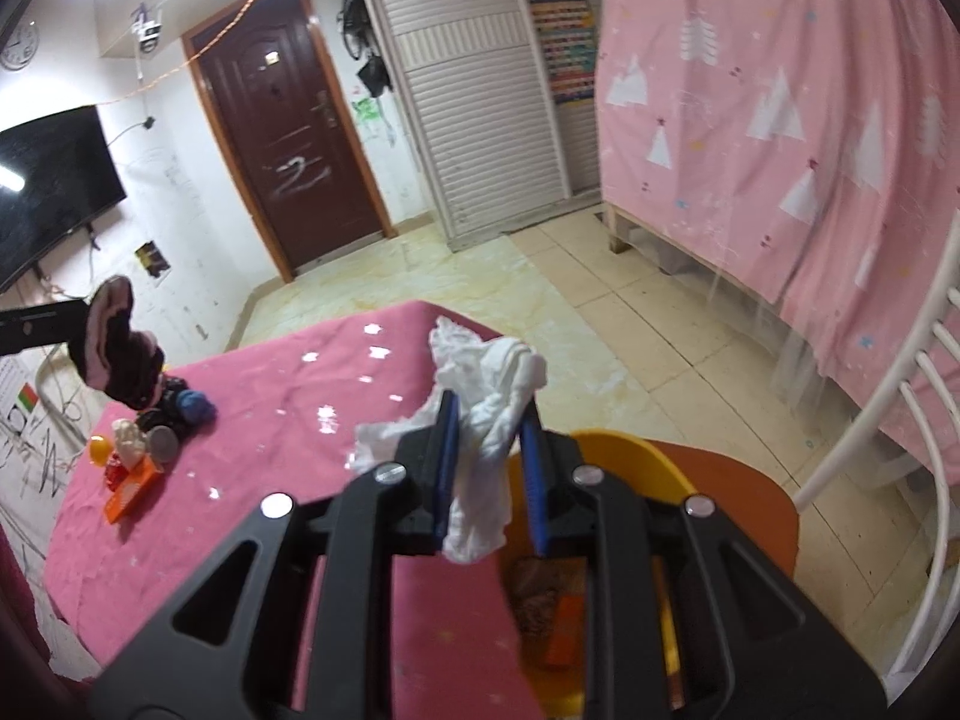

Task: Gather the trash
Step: 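Carry the white cloth and sock to the yellow bin and release them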

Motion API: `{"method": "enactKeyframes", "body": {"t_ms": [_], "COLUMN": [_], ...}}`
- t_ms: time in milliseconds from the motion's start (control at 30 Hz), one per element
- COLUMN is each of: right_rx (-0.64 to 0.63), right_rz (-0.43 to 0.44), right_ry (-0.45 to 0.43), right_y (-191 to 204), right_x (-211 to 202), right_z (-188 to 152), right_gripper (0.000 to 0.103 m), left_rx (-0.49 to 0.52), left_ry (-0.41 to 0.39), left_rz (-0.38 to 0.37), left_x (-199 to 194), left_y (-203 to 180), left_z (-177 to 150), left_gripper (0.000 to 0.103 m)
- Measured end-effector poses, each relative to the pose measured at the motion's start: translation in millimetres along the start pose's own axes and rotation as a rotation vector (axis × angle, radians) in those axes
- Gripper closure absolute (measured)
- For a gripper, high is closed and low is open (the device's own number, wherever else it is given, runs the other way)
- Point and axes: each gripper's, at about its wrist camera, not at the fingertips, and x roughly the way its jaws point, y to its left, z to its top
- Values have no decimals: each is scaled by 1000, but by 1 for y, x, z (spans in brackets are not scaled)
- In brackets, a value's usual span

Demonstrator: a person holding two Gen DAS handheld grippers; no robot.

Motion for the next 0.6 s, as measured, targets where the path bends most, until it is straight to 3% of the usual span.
{"method": "enactKeyframes", "body": {"t_ms": [467,600], "right_rx": [59,74], "right_rz": [-2,7], "right_ry": [102,95], "right_y": [-48,-56], "right_x": [29,27], "right_z": [-30,-31], "right_gripper": [79,60], "left_rx": [83,98], "left_ry": [68,89], "left_rz": [-135,-155], "left_x": [59,75], "left_y": [-96,-112], "left_z": [12,11], "left_gripper": [103,103]}}
